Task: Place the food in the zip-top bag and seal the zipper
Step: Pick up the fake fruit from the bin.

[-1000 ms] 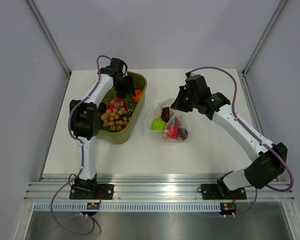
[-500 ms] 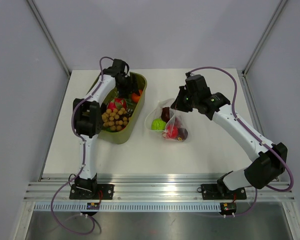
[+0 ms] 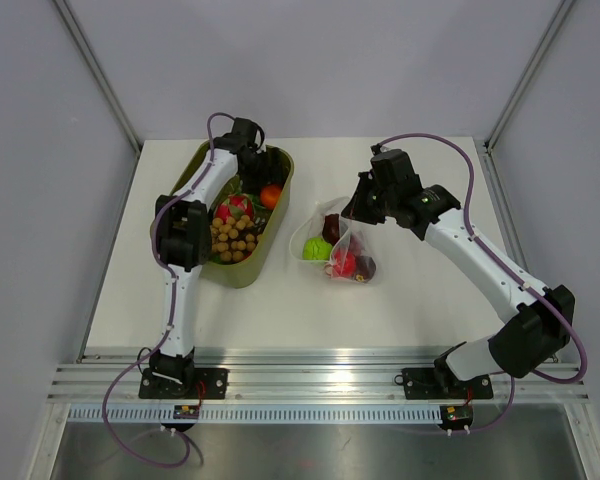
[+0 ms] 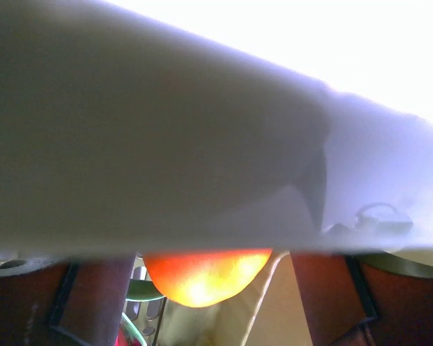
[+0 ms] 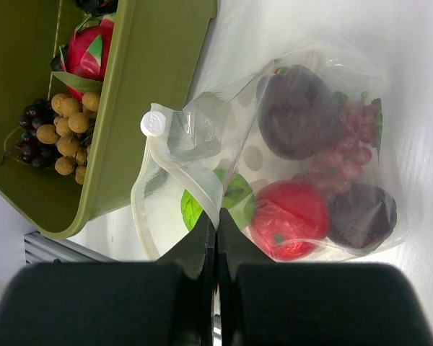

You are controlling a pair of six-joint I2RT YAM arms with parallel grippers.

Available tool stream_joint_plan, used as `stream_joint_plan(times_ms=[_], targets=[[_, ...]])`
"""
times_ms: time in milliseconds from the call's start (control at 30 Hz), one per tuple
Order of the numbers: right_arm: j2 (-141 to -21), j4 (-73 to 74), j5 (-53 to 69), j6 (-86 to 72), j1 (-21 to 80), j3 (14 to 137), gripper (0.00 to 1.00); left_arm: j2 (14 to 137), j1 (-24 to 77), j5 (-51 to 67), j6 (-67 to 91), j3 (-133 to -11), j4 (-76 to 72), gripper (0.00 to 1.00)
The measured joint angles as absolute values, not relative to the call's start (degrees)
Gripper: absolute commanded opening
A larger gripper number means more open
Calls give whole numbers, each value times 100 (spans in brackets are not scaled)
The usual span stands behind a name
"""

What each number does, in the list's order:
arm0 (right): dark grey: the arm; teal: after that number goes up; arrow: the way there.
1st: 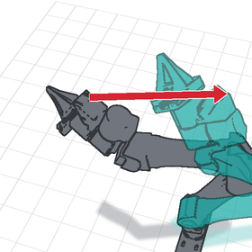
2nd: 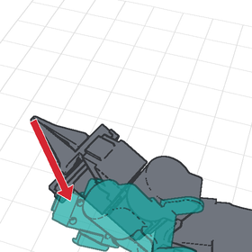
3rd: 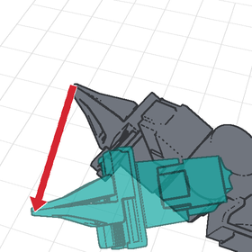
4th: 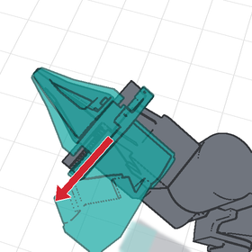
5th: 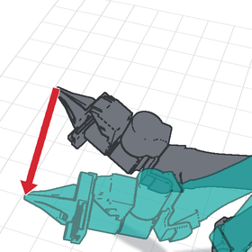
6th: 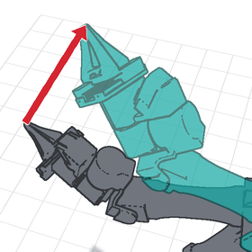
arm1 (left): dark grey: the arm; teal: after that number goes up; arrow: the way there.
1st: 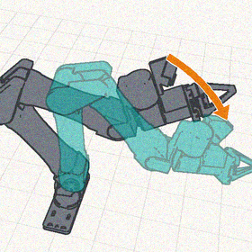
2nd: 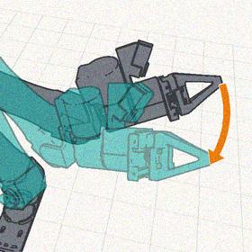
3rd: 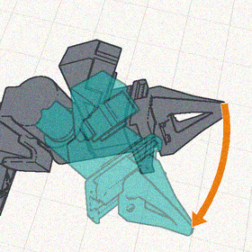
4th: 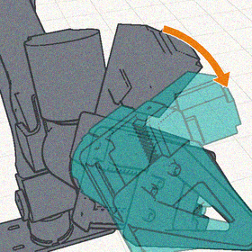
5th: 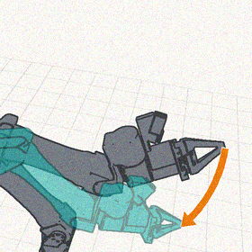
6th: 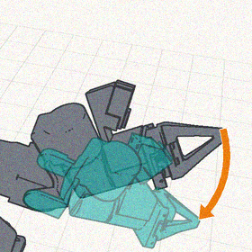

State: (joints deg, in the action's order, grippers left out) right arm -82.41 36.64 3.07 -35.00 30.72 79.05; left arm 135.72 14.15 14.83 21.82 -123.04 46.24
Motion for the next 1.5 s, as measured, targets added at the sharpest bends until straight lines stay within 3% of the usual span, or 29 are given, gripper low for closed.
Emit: stream_joint_plan(times_ms=[67,167,233,300,400,533,633,867,933,1200,1500], targets=[[-8246,3664,307,-3500,3072,7907,0,13572,1413,1481,2163,-12304,4624,71],[-8248,3664,307,-3500,3072,7907,0,13572,1413,1483,2147,-12304,4626,69],[-8248,3667,307,-3498,3072,7907,0,13570,1413,1483,2143,-12298,4622,74],[-8248,3664,307,-3500,3072,7907,0,13546,1415,1481,2123,-12252,4595,88],[-8248,3664,309,-3500,3072,7907,0,13504,1424,1452,2084,-12186,4580,94],[-8248,3662,311,-3503,3072,7907,0,13395,1450,1402,2049,-12038,4576,92],[-8248,3658,311,-3503,3072,7907,0,13305,1455,1363,1994,-11924,4593,84],[-8248,3610,316,-3533,3072,7905,0,13028,1459,1330,1949,-11555,4602,85],[-8248,3590,318,-3544,3072,7905,0,13021,1468,1323,1949,-11546,4630,83],[-8246,3542,373,-3573,3074,7867,0,12951,1474,1317,1962,-11546,4768,51],[-8235,3518,373,-3586,3074,7806,0,12650,1479,976,1975,-11469,5041,37]])
